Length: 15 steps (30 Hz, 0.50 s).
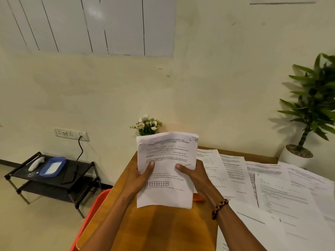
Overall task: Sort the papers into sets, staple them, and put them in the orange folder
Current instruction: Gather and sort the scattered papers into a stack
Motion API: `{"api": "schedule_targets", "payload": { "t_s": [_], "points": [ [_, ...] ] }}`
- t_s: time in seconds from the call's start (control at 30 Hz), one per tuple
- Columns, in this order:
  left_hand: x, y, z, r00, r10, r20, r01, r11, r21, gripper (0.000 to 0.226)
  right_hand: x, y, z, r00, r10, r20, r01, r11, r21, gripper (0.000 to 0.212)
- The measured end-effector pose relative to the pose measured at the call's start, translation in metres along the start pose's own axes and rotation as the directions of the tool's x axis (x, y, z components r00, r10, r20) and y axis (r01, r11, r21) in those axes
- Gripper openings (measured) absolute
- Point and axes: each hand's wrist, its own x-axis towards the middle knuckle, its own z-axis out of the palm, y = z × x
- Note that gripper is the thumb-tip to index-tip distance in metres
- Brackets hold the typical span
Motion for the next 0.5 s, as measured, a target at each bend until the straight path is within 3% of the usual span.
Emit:
{"api": "schedule_targets", "payload": {
  "t_s": [0.07, 0.17, 0.37, 0.5],
  "points": [
    [-0.005, 0.001, 0.005, 1.000, -0.001, -0.022, 0.001, 1.000, -0.023, 0.035, 0.000, 0.003, 0.000, 0.999, 0.022, 0.044, -0.022, 1.000, 0.002, 0.036],
    [-0.016, -0.011, 0.009, 0.998, -0.058, -0.031, 0.056, 0.996, -0.074, 0.022, -0.006, 0.020, 0.006, 0.999, 0.043, 0.004, -0.042, 0.999, -0.032, 0.037],
    [-0.023, -0.011, 0.015, 0.994, -0.101, -0.038, 0.096, 0.989, -0.109, 0.019, -0.006, 0.039, 0.011, 0.988, -0.003, -0.157, -0.015, 0.993, -0.114, 0.041],
    [-0.027, -0.023, 0.018, 0.992, -0.123, -0.032, 0.120, 0.989, -0.083, 0.033, -0.012, 0.058, 0.011, 0.994, 0.063, -0.092, -0.077, 0.985, -0.154, 0.049]
  ]
}}
